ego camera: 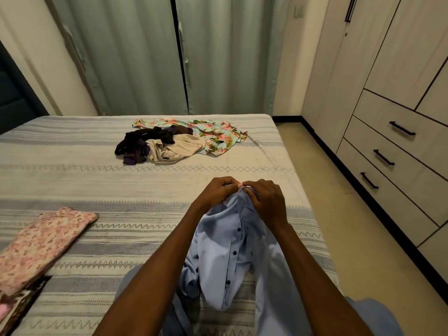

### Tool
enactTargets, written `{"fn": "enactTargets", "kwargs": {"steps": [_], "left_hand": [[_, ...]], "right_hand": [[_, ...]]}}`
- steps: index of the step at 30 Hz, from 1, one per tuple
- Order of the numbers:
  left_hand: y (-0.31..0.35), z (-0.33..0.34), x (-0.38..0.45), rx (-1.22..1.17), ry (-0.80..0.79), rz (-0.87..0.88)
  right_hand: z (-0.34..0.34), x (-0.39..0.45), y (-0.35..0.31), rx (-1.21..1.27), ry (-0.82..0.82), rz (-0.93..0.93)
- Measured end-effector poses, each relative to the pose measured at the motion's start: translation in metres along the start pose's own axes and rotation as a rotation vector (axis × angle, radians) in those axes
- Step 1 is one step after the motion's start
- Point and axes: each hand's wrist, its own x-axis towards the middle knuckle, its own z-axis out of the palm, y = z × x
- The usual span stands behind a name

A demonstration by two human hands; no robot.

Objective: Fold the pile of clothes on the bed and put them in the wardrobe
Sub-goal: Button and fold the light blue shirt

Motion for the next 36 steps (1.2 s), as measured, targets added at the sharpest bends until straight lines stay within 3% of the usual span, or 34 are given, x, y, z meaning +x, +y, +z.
{"fn": "enactTargets", "kwargs": {"steps": [13,18,21,36], "left_hand": [[0.004,-0.002,-0.005,0.193,-0.018,0.108],[-0.006,-0.008,-0.002,0.237,-0.001,0.126],[-0.006,-0.011,-0.001,0.259,-0.002,0.114],[-0.012,-0.001,-0.004,0.089,-0.037,0.062]], "right_hand": [[-0.005,0.007,-0.001,0.055,-0.103,0.106],[-0.007,0.015,-0.001,0.397,-0.286,0.296],[-0.011,0.019,0.001,0.473,-0.354,0.308],[-0.011,0.018,-0.002,0.144,-0.374,0.163]]}}
